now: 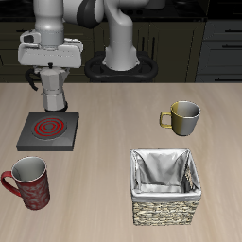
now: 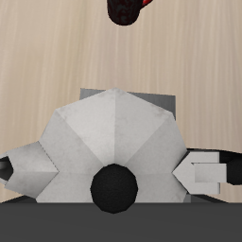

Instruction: Place the moka pot on the stove

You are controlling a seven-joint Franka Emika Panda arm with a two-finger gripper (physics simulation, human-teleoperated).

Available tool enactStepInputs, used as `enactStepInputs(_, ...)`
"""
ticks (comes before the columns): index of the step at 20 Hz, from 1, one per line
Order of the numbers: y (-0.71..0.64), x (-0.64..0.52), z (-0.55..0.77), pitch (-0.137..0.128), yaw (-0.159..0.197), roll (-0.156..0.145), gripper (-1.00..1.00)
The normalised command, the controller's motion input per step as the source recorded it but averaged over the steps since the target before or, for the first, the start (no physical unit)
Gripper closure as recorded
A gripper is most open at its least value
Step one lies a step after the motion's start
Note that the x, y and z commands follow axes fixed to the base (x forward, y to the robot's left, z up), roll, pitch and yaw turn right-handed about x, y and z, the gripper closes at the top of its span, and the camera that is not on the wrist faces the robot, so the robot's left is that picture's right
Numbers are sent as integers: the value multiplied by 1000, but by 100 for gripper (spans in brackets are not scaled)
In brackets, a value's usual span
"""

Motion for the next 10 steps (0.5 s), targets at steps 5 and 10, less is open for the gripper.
enactStepInputs(5, -193, 40, -173, 9, -53, -66, 100)
enactStepInputs(10, 0, 41, -182, 14, -21, -25, 100)
